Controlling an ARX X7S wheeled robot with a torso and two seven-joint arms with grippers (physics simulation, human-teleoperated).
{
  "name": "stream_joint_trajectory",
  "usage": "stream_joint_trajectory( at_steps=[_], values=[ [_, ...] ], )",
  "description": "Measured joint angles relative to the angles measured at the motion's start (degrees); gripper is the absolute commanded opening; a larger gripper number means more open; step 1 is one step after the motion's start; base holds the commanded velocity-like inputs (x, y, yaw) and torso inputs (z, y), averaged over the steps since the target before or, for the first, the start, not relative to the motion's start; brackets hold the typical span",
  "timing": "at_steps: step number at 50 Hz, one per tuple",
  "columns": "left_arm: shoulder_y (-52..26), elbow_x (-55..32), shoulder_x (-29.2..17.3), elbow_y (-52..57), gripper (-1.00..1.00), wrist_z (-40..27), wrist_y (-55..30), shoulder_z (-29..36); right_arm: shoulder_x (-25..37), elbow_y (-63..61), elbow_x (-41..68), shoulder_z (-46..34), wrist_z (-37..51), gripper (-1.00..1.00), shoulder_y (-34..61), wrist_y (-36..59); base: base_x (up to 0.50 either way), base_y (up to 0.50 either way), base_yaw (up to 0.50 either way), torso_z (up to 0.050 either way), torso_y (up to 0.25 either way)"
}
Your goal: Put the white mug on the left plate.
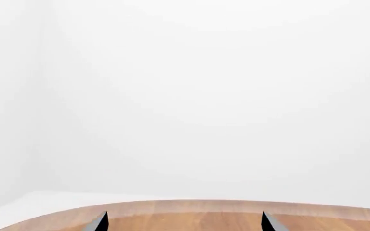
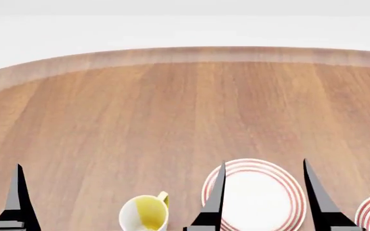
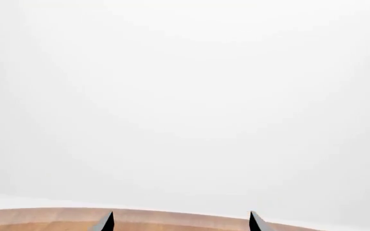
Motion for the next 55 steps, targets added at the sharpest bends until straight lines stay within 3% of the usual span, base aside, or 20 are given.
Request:
stream_joint_trajectory(
  at_steps=[9, 55],
  values=[
    [0.00, -0.18, -0.26, 0.10, 1.00, -0.31, 0.01, 0.24, 0.55, 0.07, 0.77, 0.12, 0.14, 1.00, -0.77, -3.43, 0.00, 0.00, 0.00, 0.000, 0.000],
    [0.09, -1.33, -2.37, 0.11, 1.00, -2.23, 0.82, 1.95, 2.43, -0.18, 4.87, 1.01, 2.42, 1.00, -2.21, -8.75, 0.00, 0.00, -0.50, 0.000, 0.000]
  ],
)
